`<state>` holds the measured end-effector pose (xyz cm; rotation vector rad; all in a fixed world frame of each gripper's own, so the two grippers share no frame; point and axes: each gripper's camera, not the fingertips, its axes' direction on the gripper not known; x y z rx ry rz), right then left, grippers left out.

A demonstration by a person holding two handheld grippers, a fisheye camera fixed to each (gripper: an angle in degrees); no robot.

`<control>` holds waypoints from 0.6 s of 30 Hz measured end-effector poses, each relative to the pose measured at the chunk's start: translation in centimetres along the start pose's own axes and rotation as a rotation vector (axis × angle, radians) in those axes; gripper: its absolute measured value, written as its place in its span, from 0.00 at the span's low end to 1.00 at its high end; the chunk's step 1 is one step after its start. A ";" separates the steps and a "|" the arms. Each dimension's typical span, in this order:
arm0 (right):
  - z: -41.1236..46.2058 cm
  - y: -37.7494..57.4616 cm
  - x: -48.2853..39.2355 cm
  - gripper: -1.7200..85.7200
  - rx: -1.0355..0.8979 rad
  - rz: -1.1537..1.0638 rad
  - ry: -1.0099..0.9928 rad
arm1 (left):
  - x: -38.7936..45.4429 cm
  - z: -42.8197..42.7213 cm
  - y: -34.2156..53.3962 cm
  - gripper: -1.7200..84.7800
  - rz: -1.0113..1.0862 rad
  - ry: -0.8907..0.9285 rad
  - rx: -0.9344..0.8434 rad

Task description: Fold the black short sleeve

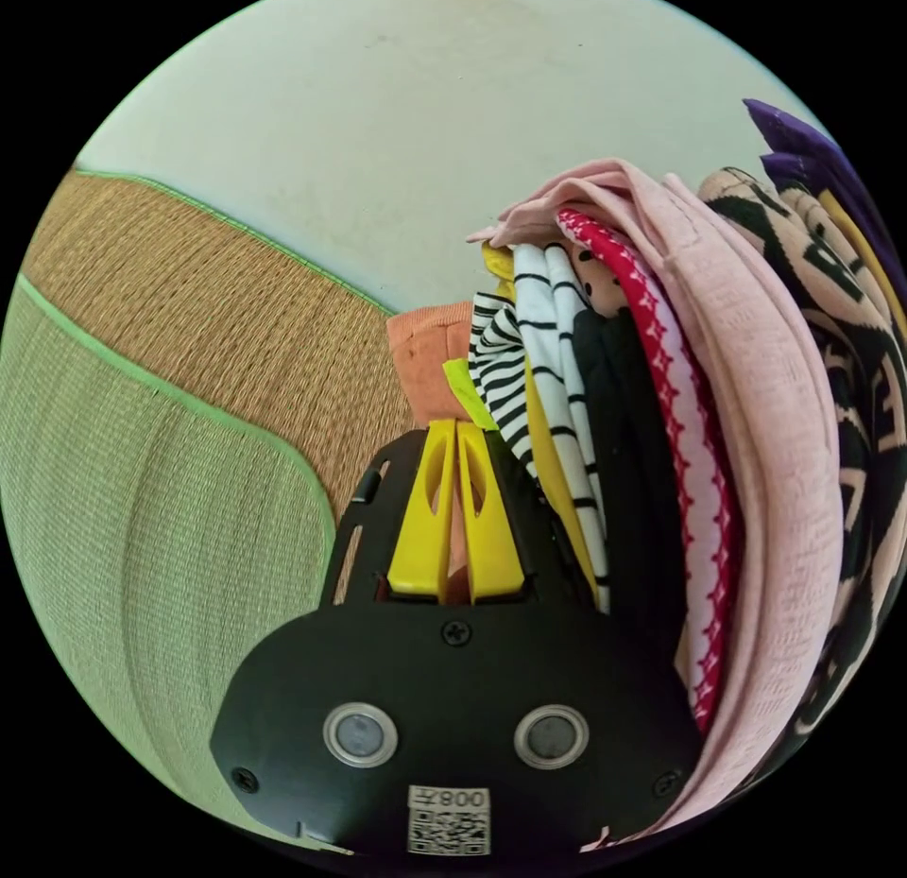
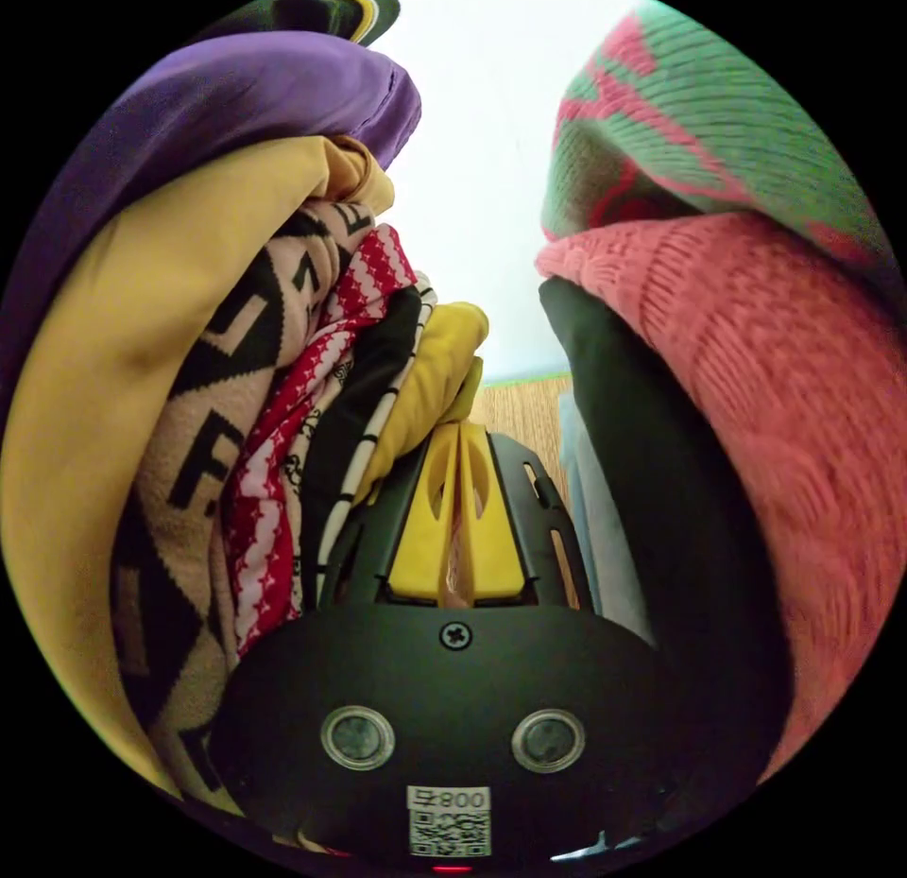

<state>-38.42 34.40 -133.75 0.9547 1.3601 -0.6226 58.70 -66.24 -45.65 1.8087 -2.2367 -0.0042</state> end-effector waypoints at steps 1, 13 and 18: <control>0.8 -0.6 0.0 0.02 -0.005 -0.006 0.006 | -0.5 1.4 -1.3 0.02 -0.008 -0.009 0.001; 15.2 -3.0 2.0 0.01 -0.212 -0.066 0.179 | -9.1 13.1 -6.7 0.02 -0.128 -0.061 -0.098; 14.3 -2.9 0.5 0.01 -0.176 -0.082 0.285 | -10.9 12.8 -7.7 0.02 -0.147 -0.024 -0.076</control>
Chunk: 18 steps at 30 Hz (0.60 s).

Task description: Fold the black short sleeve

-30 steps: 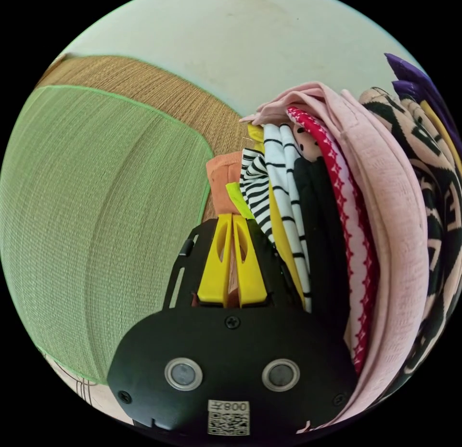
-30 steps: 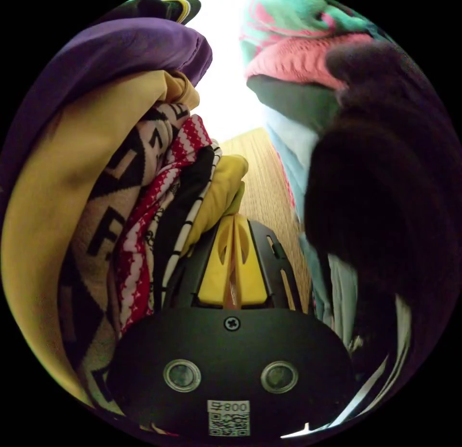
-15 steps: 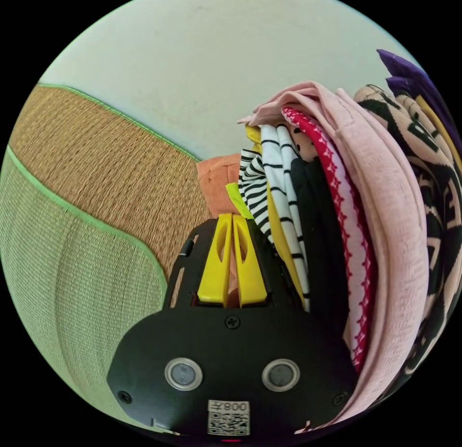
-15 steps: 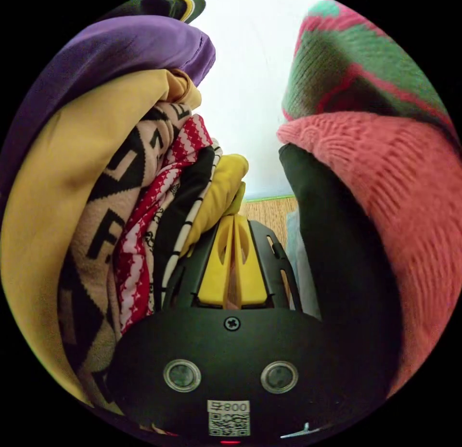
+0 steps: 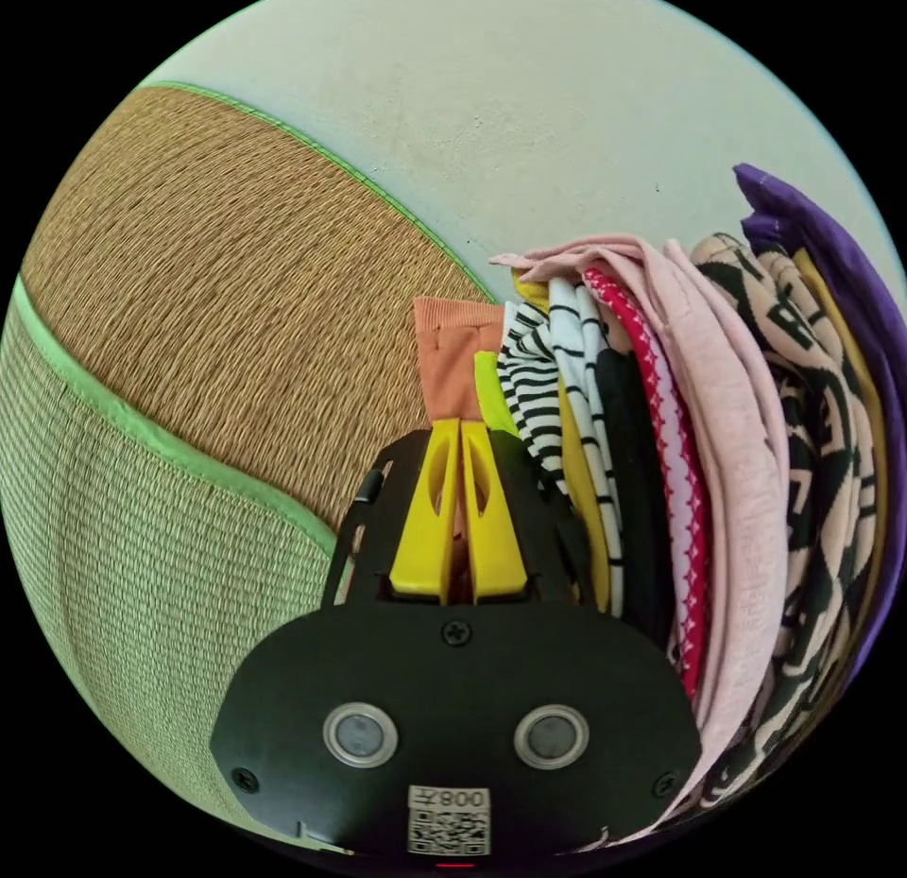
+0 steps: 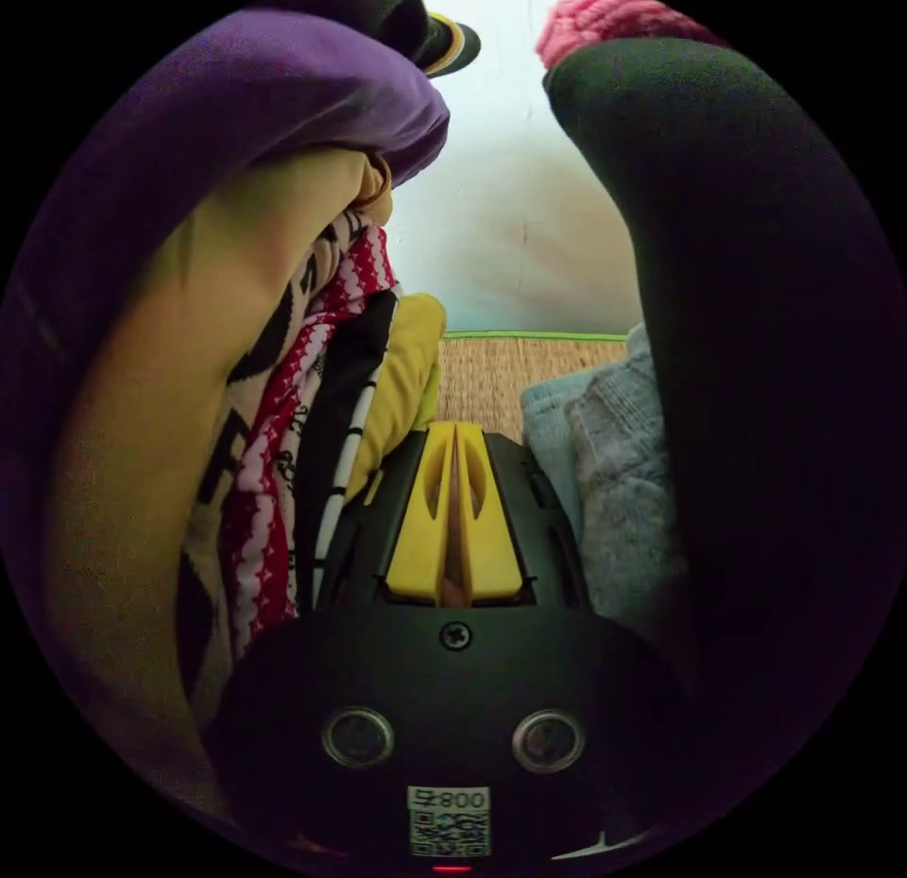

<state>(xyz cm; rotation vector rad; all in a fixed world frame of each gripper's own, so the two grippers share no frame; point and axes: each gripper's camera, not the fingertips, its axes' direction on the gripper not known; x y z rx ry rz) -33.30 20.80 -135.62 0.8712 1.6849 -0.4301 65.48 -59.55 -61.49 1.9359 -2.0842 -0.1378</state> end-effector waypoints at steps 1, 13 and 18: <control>-0.2 -0.1 -0.2 0.01 -0.002 0.002 0.026 | -0.2 -0.3 -0.4 0.02 0.013 0.002 -0.002; -9.0 -2.1 -3.4 0.01 -0.036 -0.015 0.246 | -0.2 -9.9 -1.5 0.02 0.175 -0.119 0.159; -14.2 -3.0 -3.8 0.01 -0.116 -0.108 0.248 | 0.2 -15.0 -0.9 0.02 0.212 -0.074 0.173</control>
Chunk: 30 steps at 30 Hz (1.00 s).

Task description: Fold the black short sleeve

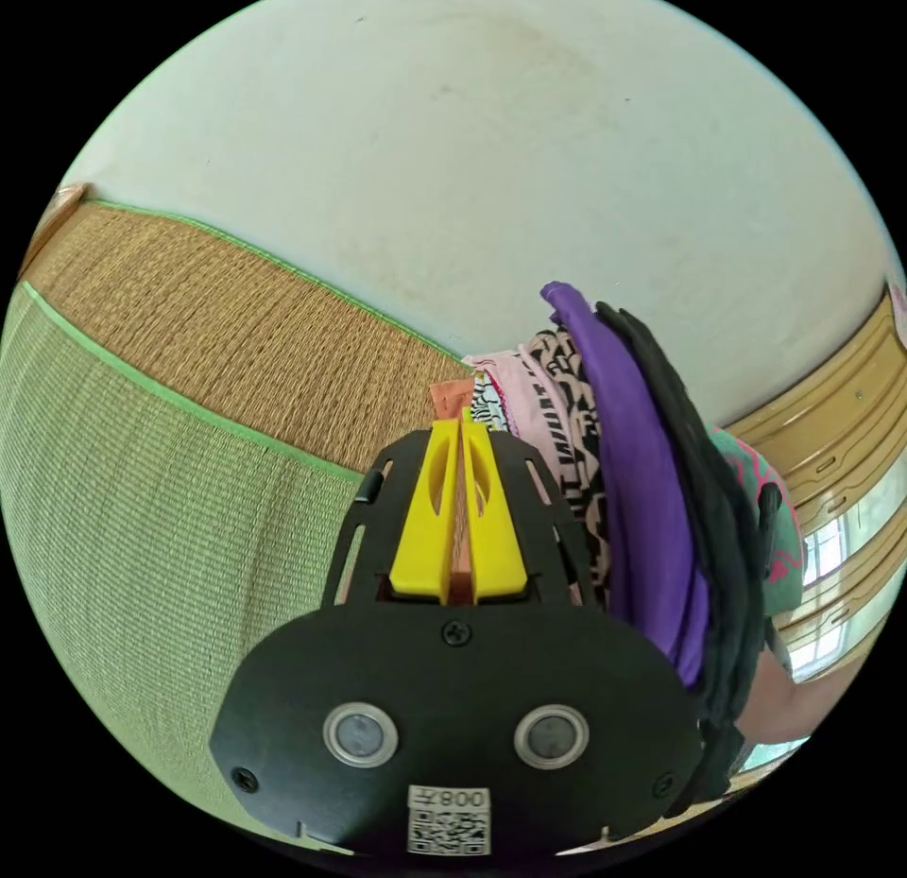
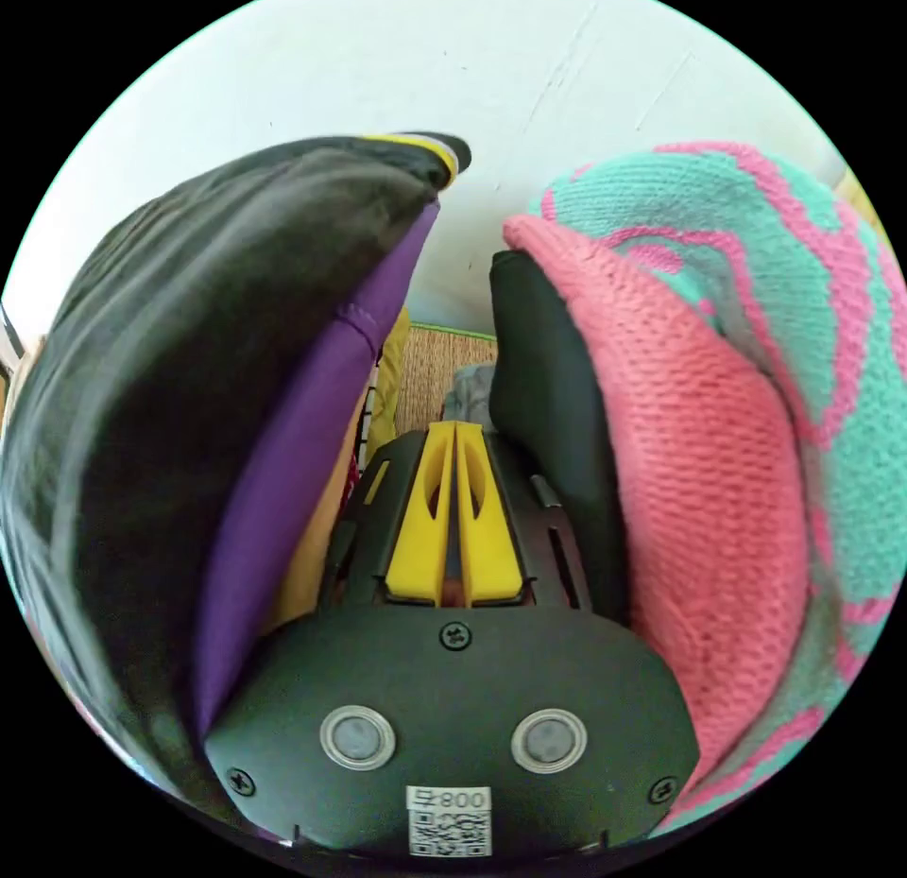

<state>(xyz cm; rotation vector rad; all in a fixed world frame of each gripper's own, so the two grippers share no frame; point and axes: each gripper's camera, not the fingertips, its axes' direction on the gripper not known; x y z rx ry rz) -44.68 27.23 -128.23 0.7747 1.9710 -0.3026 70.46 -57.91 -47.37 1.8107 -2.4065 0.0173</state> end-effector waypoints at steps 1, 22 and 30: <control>-0.8 -0.2 0.2 0.01 -0.005 -0.004 -0.006 | 0.2 -1.4 -0.1 0.02 0.021 0.012 0.005; -6.5 2.2 2.0 0.01 -0.020 0.003 -0.196 | 6.4 -5.7 1.3 0.02 0.353 0.234 -0.151; -8.2 1.5 5.4 0.01 -0.005 0.043 -0.227 | 5.3 -10.4 -0.1 0.02 0.355 0.191 -0.127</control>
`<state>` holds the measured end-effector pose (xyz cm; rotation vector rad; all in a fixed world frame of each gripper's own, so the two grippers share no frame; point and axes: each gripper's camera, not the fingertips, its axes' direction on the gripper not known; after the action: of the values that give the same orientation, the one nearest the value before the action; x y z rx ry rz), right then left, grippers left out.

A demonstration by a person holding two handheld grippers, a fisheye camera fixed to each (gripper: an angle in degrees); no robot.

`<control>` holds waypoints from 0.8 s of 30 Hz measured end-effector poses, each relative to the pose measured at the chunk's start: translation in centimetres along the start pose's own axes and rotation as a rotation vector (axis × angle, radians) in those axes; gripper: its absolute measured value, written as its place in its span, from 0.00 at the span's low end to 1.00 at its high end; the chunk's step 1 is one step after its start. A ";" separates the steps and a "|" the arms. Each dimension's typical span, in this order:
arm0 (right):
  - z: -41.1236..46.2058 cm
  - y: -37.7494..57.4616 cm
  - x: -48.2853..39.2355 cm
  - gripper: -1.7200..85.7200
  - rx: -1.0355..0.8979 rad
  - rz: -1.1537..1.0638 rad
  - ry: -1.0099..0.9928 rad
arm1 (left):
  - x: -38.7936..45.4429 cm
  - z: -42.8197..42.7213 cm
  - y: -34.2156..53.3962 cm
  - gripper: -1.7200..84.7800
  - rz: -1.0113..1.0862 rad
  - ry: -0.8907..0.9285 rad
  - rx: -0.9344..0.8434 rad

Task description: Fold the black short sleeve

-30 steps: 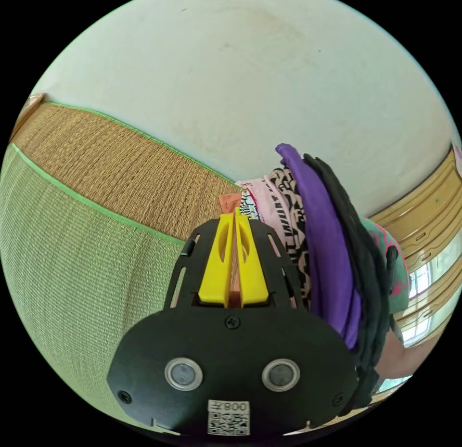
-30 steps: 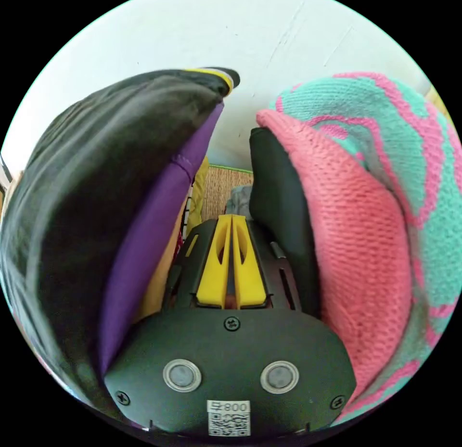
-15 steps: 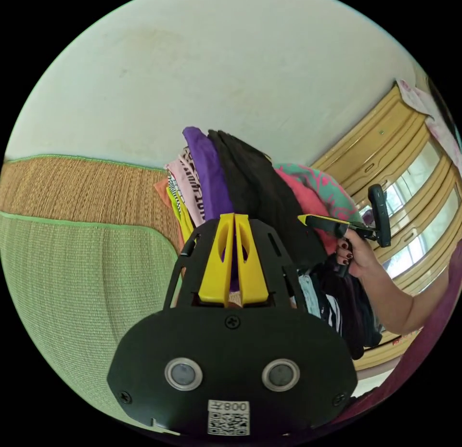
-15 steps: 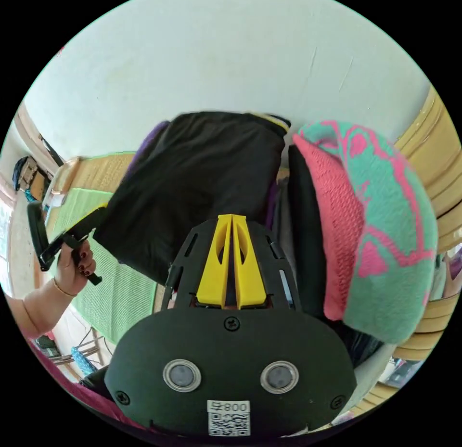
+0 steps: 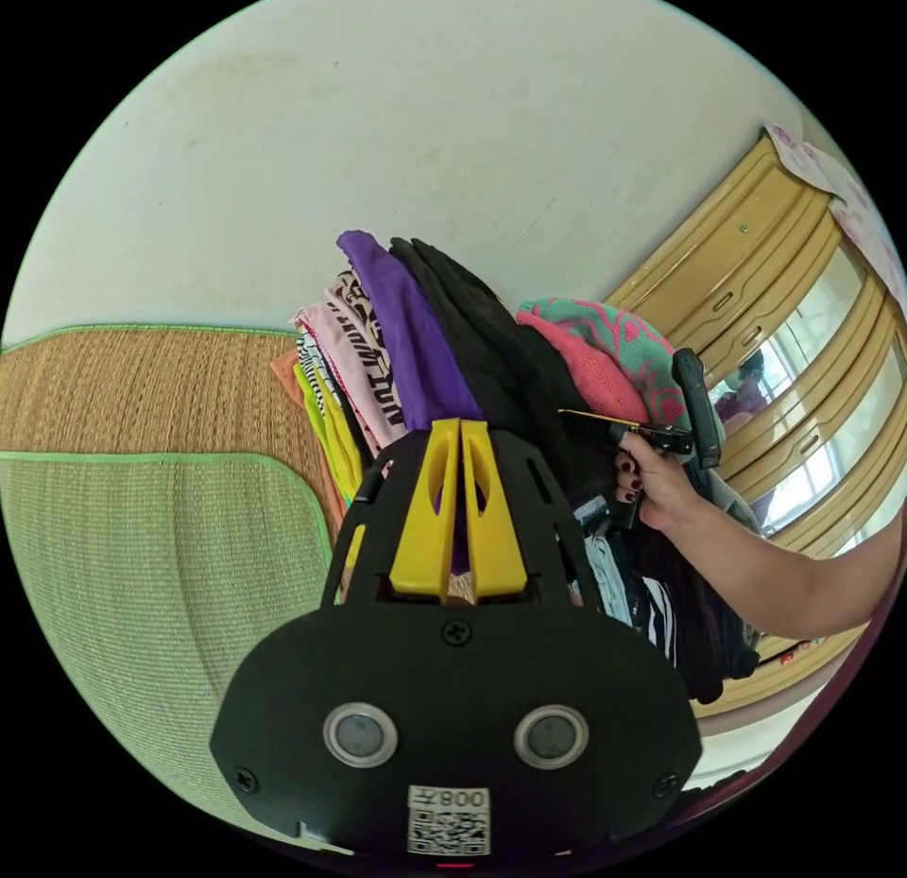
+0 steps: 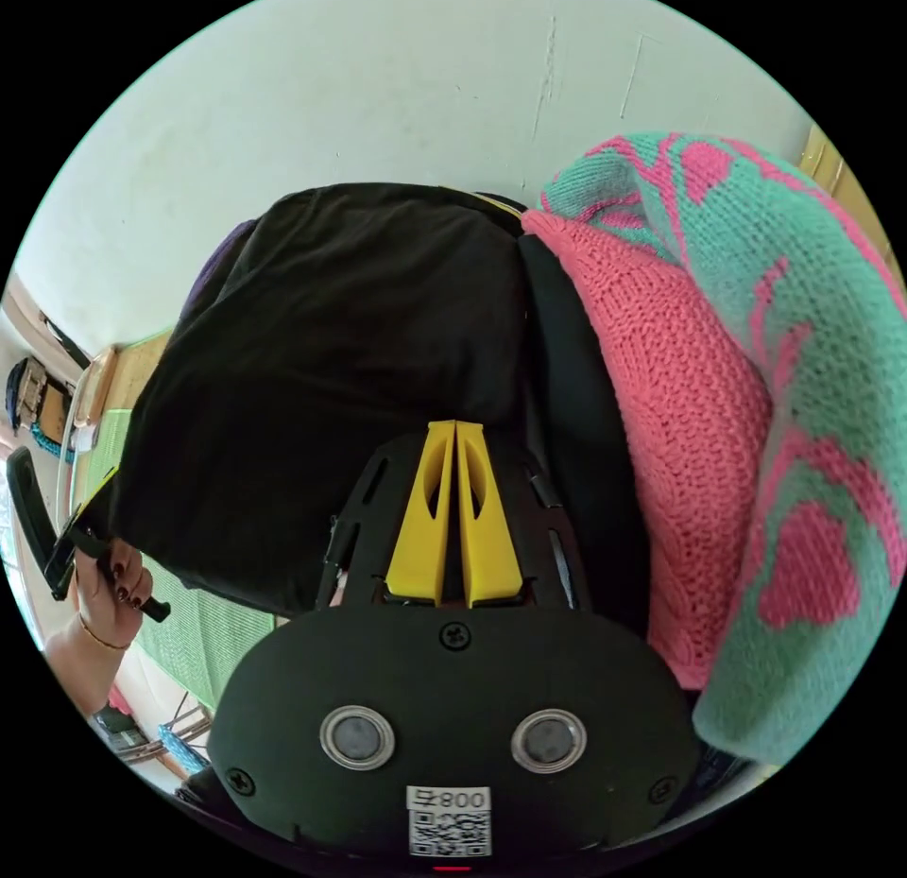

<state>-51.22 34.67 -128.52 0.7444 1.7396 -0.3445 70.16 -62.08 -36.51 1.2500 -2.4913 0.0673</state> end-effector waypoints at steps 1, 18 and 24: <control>-0.8 0.2 -0.1 0.01 0.019 -0.004 -0.008 | -0.3 -1.6 0.3 0.02 -0.013 0.019 0.028; -4.0 2.0 -7.4 0.01 0.027 -0.093 -0.186 | -6.9 -10.0 2.6 0.02 -0.065 -0.035 -0.005; -4.4 0.8 -8.0 0.01 0.020 -0.077 -0.181 | -7.5 -12.3 2.8 0.02 0.011 -0.015 -0.007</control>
<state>-52.89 35.42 -119.50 0.6415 1.5982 -0.4688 75.61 -52.16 -27.11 1.2378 -2.5090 0.0520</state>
